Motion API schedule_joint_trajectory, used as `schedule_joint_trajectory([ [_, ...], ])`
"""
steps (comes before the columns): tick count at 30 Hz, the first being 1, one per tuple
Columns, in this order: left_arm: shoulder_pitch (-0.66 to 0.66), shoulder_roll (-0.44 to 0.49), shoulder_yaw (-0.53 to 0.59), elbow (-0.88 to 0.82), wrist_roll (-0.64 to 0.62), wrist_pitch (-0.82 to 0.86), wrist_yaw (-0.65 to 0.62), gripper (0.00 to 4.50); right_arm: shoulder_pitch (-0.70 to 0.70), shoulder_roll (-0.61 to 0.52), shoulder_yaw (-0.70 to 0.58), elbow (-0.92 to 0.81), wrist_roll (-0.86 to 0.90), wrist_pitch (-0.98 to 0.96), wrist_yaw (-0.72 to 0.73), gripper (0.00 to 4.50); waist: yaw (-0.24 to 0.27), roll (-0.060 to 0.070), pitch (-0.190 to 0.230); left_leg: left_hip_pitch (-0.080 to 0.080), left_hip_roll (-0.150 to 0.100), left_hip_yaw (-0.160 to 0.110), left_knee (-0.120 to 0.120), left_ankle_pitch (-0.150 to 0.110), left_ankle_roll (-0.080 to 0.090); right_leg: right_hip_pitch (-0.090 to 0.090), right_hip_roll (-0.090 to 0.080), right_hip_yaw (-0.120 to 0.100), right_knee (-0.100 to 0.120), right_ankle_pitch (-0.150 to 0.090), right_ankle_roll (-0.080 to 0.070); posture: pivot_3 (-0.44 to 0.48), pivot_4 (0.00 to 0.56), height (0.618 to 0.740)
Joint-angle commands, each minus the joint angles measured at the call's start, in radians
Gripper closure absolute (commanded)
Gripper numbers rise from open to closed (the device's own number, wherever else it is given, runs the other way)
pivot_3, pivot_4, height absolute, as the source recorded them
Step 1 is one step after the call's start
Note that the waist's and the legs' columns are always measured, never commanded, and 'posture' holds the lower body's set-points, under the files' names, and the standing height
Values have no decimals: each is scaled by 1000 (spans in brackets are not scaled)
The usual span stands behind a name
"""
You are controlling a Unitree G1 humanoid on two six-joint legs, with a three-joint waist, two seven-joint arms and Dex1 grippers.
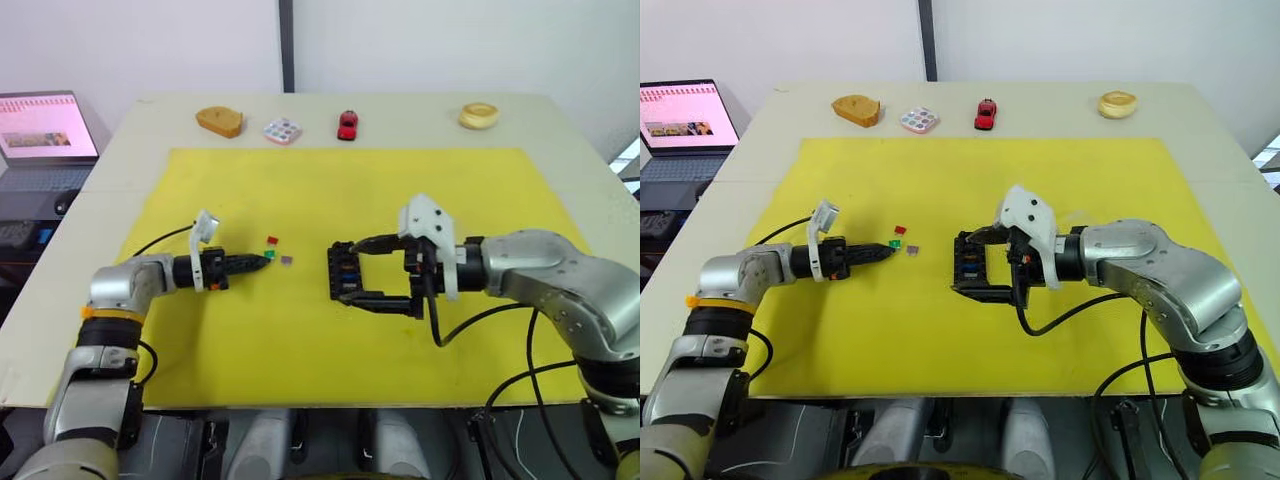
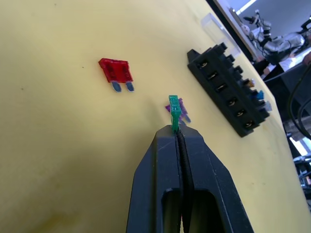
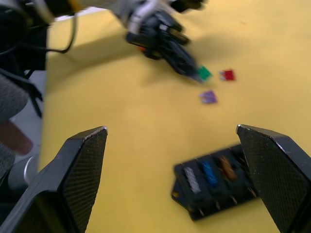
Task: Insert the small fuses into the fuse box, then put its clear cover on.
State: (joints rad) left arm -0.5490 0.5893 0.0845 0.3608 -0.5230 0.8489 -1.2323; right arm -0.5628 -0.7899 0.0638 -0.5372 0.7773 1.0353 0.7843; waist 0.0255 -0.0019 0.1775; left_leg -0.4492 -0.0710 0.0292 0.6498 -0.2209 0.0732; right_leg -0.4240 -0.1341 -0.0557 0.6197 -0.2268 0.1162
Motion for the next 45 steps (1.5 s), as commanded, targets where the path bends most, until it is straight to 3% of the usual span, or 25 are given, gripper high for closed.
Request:
schedule_joint_trajectory([
  [1, 17, 49, 81, -151, -84, 59, 19, 4463, -77, 42, -79, 47, 125, 103, -29, 0, -10, 0, 0, 0, 0, 0, 0, 0, 0, 0, 0, 0, 0, 0, 0, 0, 150, 740],
  [6, 42, 103, 153, -380, -185, 135, 75, 4463, -205, 120, -126, 187, 211, 187, -65, 0, -16, 0, 0, 0, 0, 0, -2, 0, -1, -1, 0, 0, 0, 0, 0, 0, 150, 740],
  [12, -45, 170, 111, -515, -210, 116, 65, 4463, -334, 196, -38, 304, 158, 155, -27, 0, -15, 0, 0, 0, 0, 0, -2, 1, -1, -1, 1, 0, -1, 0, 0, 0, 150, 740],
  [19, -136, 179, 40, -514, -207, 66, 36, 4463, -431, 276, 13, 439, 71, 79, 4, 0, -17, 0, 0, 0, 0, 0, -2, 2, -3, -1, 2, -1, 0, 0, 0, 0, 150, 740],
  [25, -166, 170, 5, -477, -204, 21, 26, 4463, -424, 310, 19, 430, 52, 67, 15, 0, -17, 0, 0, 0, -1, 1, -2, 6, -6, -1, 2, -1, 5, 0, 0, 0, 150, 740],
  [29, -179, 167, -10, -461, -200, 4, 17, 4500, -410, 309, 25, 398, 50, 69, 31, 1800, -17, 0, 0, 0, -1, 1, -1, 7, -7, -1, 2, -1, 8, 0, 1, 0, 150, 740],
  [45, -199, 170, -54, -446, -184, -38, -22, 4500, -389, 321, -2, 369, 66, 83, 15, 1800, -17, 0, 1, 0, -1, 1, -1, 7, -6, -2, 2, -1, 9, 0, 1, 0, 150, 740],
])
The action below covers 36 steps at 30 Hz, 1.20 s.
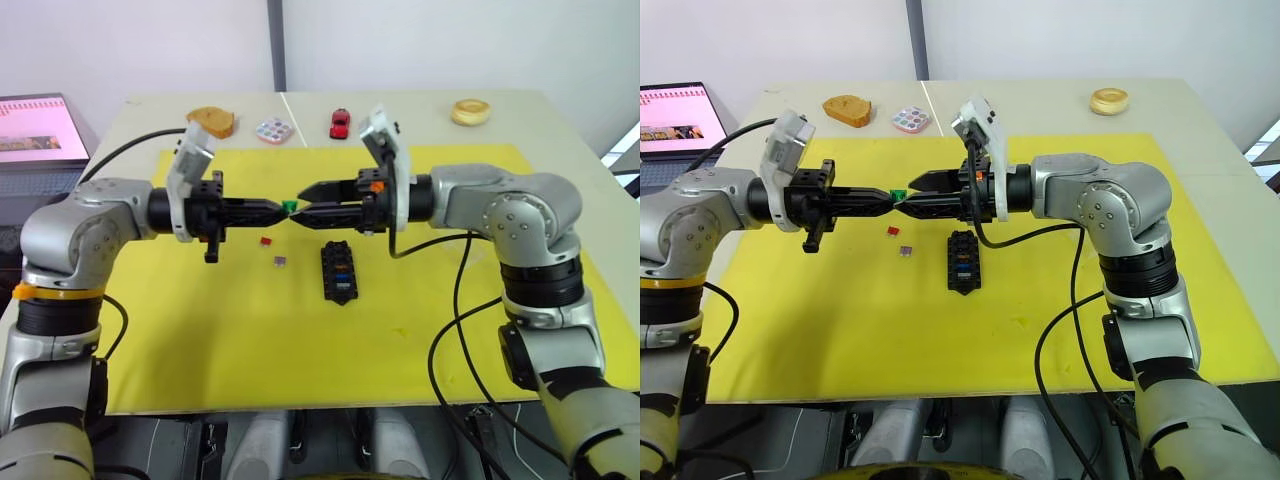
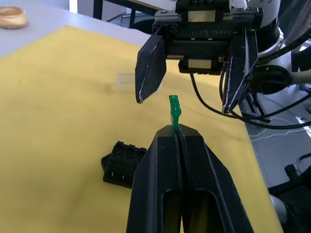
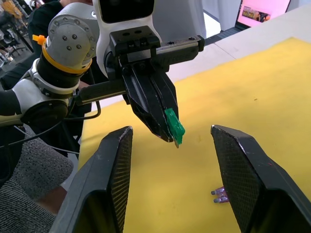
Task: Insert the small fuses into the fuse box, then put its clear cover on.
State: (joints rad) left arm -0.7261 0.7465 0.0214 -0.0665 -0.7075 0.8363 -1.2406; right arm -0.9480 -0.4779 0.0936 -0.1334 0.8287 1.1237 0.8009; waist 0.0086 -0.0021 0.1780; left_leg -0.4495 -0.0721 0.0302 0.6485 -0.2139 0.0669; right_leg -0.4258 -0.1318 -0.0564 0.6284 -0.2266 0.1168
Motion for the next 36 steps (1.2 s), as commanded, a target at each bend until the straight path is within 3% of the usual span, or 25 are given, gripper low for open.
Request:
schedule_joint_trajectory([
  [1, -20, 14, 7, -21, 2, -27, -15, 4500, -4, 10, -31, -35, 14, -6, -2, 1800, 0, 0, 0, 0, 0, 0, 0, 0, 0, 0, 0, 0, 0, 0, 0, 0, 150, 740],
  [4, -21, 14, 7, -27, 1, -26, -12, 4500, -4, 15, -32, -37, 17, -8, -6, 2598, -1, 0, 0, 0, 0, 0, 0, 0, 0, 0, 0, 0, 0, 0, 0, 0, 150, 740],
  [8, -32, 9, 19, -29, -16, -14, -2, 4500, 3, 12, -20, -49, 13, -13, 2, 4442, -1, 0, 0, 0, 0, 0, 0, 0, 0, 0, 0, 0, 0, 0, 0, 0, 150, 740],
  [17, -19, 20, 0, -30, 20, -36, 7, 4500, 6, 13, -23, -47, 3, -27, 5, 4442, 0, 0, 0, 0, 0, 0, 0, 0, 0, 0, 0, 0, 0, 0, 0, 0, 150, 740],
  [20, -11, 29, 11, -30, 17, -34, 8, 3593, 20, 5, -18, -52, -22, -80, 28, 4500, 0, 0, 0, 0, 0, 0, 0, 0, 0, 0, 0, 0, 0, 0, 0, 0, 150, 740],
  [25, 51, 79, 34, -56, 79, -102, 38, 1051, 26, -86, 57, 6, -187, -337, 217, 4500, -1, 0, 0, 0, 0, 1, 0, 0, 0, 0, 2, 0, 0, 0, 0, 0, 150, 740],
  [31, 206, 125, 39, -205, 132, -170, 94, 1051, 79, -169, 165, 162, -376, -649, 460, 4500, -3, 0, 0, 1, 0, 1, 0, 0, 1, 0, 2, 0, 0, 0, 0, 0, 150, 740],
  [36, 313, 121, 46, -328, 119, -151, 160, 1051, 138, -153, 178, 250, -444, -756, 510, 4500, 0, 0, 0, 1, 1, 0, 0, -1, -1, -1, 0, 1, -1, 0, 0, 0, 150, 740],
])
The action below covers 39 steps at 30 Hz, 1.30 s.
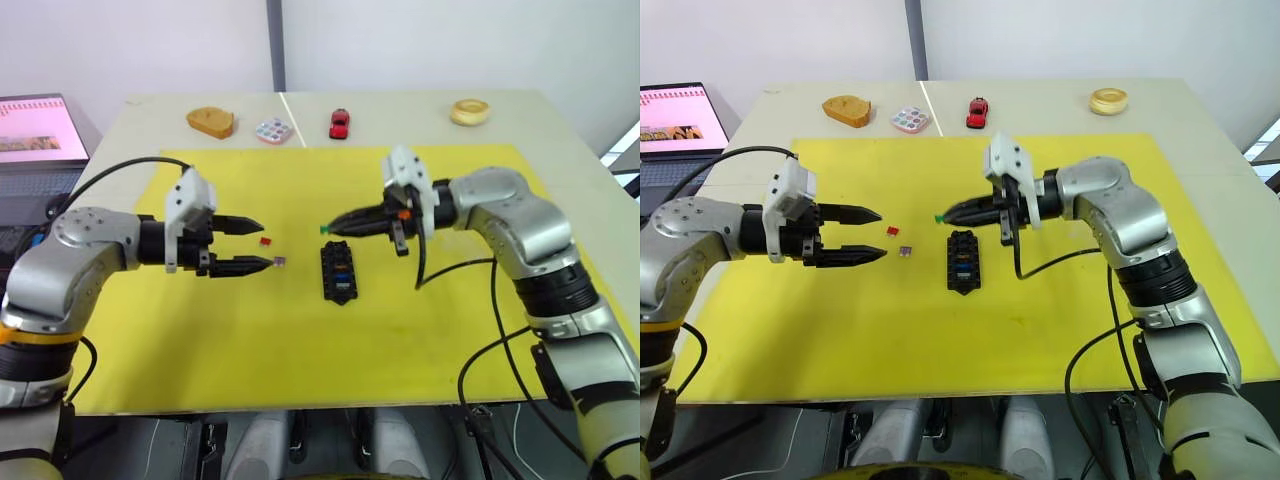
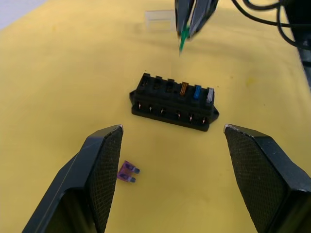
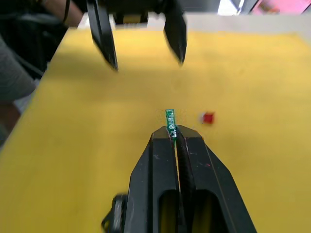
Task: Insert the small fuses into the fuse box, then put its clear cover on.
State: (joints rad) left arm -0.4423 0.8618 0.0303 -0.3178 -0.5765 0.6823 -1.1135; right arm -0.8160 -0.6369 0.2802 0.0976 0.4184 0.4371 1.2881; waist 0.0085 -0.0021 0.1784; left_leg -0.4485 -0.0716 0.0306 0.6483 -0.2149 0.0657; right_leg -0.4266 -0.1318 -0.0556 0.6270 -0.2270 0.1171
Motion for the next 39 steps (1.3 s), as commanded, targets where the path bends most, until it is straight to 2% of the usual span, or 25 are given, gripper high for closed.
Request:
schedule_joint_trajectory([
  [1, 45, 5, 41, -97, -22, 11, 44, 1051, 11, 10, -7, 34, -48, -89, 27, 4500, 0, 0, 0, 0, 0, 0, 0, 0, -1, 0, 0, 0, 0, 0, 0, 0, 150, 740],
  [6, 99, 0, 63, -163, -61, 48, 96, 1051, 7, 22, 2, 114, -121, -171, 45, 4500, 1, 0, 0, 0, 0, 0, 0, 0, -2, 0, 0, 0, 0, 0, 0, 0, 150, 740],
  [11, 121, -5, 65, -171, -42, 30, 142, 1051, 5, 40, 4, 134, -156, -189, 50, 4500, 3, 0, 0, 1, 0, 0, 0, 0, -3, 0, 0, 0, 0, 0, 0, 0, 150, 740],
  [24, 132, -7, 43, -160, -25, 4, 148, 1051, 11, 46, 20, 154, -253, -211, 49, 4500, 2, 0, 0, 2, 0, 0, 0, 0, -3, 0, 2, -1, 0, 0, 0, 0, 150, 740],
  [39, 143, -9, 37, -149, -17, -4, 149, 1051, 10, 57, 7, 107, -233, -166, 65, 4500, 2, 0, 0, 2, 0, 0, 0, 0, -3, 0, 2, 0, 0, 0, 0, 0, 150, 740],
])
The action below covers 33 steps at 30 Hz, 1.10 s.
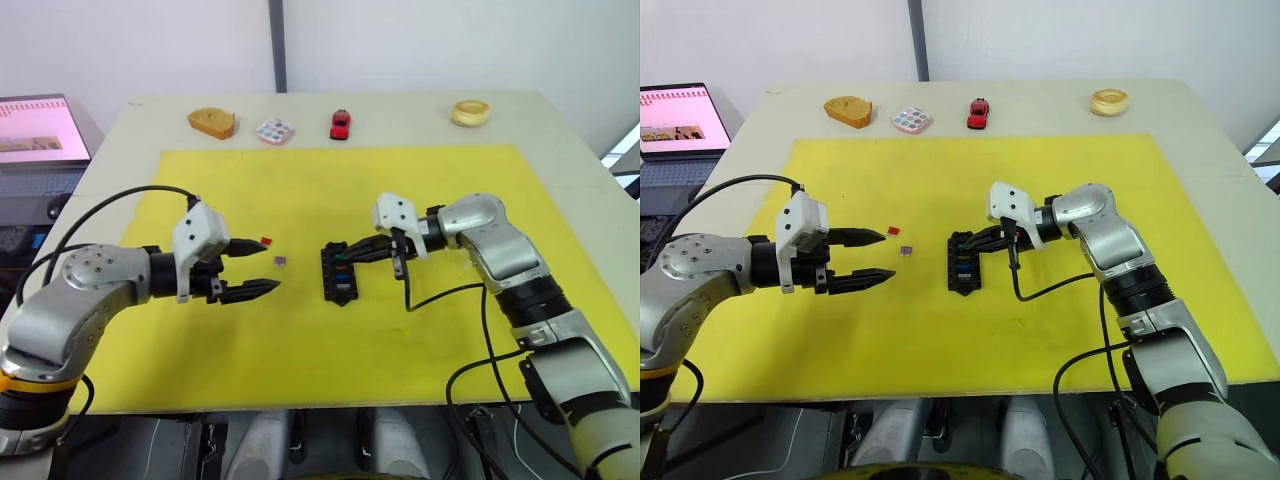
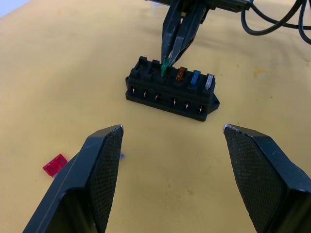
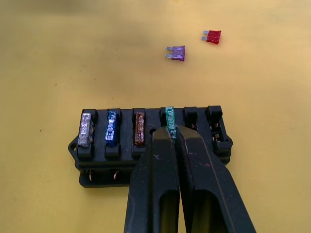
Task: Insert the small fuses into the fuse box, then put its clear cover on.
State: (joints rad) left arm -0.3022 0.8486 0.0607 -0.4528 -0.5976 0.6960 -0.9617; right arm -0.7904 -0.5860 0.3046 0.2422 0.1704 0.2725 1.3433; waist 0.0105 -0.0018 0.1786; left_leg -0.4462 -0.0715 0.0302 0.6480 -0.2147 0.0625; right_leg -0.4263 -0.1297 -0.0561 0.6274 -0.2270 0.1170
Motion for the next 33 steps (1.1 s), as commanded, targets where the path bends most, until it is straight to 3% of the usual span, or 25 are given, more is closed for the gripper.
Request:
schedule_joint_trajectory([
  [1, 2, 4, 6, -14, 4, -19, -3, 1051, -17, 8, -19, -41, 17, 4, 9, 4500, 0, 0, 0, 0, 0, 0, 0, 0, 0, 0, 0, 0, 0, 0, 0, 0, 150, 740],
  [13, -29, 2, -12, -25, -17, -9, -25, 1051, -21, 0, -10, -79, -1, 32, 1, 4500, 1, 0, 0, 0, 0, 0, 0, 0, 0, 0, 0, 0, 0, 0, 0, 0, 150, 740],
  [25, -233, -81, -237, 182, 134, -114, -117, 1051, -13, 2, 12, -27, -57, 4, -12, 4500, 3, 0, 0, 1, 0, 0, 0, 1, 0, 2, 1, 0, 1, 0, 0, 0, 150, 740],
  [33, -290, -162, -303, 302, 218, -191, -152, 1051, -18, 3, 31, -34, -84, 34, -28, 4500, 1, 0, 0, 1, 0, 0, 0, 2, 1, 2, 1, 0, 1, 0, 0, 0, 150, 740],
])
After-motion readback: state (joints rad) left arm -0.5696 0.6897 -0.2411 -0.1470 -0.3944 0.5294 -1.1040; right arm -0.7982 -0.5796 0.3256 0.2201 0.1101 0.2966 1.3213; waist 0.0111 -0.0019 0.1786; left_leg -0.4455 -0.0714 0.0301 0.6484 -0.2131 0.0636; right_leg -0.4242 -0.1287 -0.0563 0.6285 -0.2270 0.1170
